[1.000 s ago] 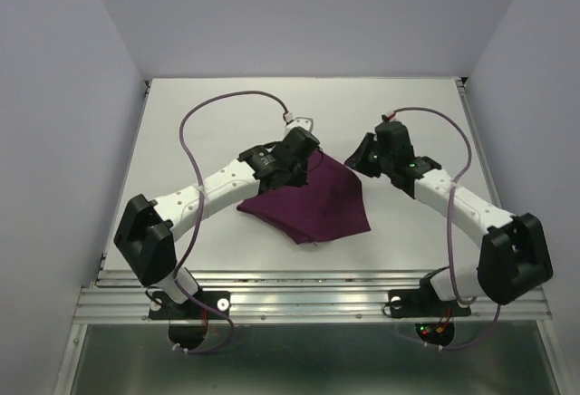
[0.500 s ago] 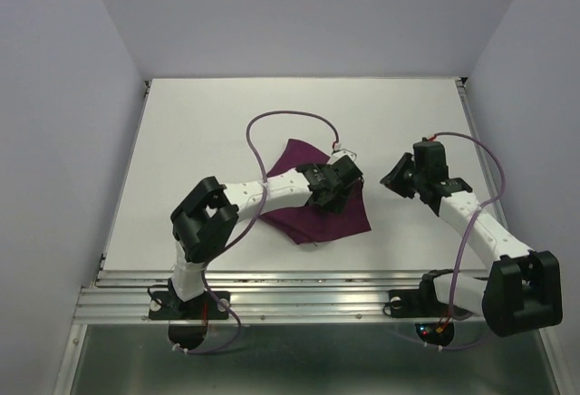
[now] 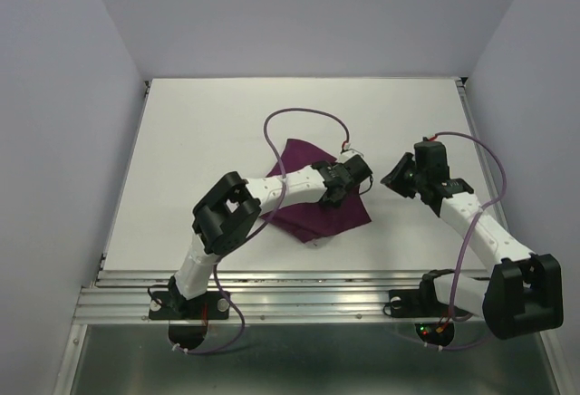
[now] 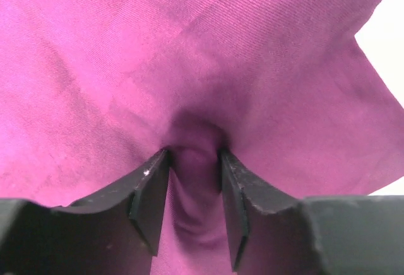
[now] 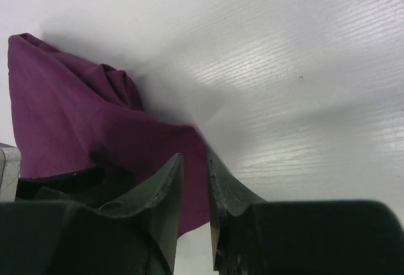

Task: Prepare the surgical pack
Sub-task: Pack the surgical kit at the center of the board.

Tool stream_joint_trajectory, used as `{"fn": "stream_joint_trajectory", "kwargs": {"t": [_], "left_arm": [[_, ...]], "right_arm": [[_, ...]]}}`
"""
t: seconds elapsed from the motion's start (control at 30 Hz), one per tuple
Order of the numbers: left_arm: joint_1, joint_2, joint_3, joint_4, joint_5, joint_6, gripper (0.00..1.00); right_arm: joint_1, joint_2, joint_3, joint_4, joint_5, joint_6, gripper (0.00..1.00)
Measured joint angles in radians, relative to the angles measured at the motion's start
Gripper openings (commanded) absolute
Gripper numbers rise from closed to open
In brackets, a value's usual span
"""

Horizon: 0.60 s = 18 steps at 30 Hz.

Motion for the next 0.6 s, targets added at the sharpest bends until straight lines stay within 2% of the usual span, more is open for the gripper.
{"fn": "stream_joint_trajectory", "kwargs": {"t": [0.1,0.13,0.17,0.2,0.47,0.6], "left_arm": [[0.0,0.009,0.005,0.0,-0.011,0.01,0.26],[0.0,0.01,0.005,0.002,-0.011,0.012,0.17],[0.0,0.011,0.005,0.007,-0.014,0.015,0.13],[0.0,0.013,0.005,0.009,-0.018,0.026,0.0],[-0.002,0.026,0.023,0.004,-0.029,0.043,0.0],[0.013,0.017,0.024,0.004,0.013,0.043,0.0]], "right_arm": [[0.0,-0.001,0.0,0.0,0.0,0.0,0.27],[0.0,-0.001,0.0,0.0,-0.002,-0.001,0.27],[0.0,-0.001,0.0,0.0,-0.003,-0.001,0.27],[0.0,-0.001,0.0,0.0,-0.005,-0.001,0.27],[0.0,-0.001,0.0,0.0,-0.029,-0.004,0.27],[0.0,-0.001,0.001,0.0,-0.053,-0.008,0.26]]}}
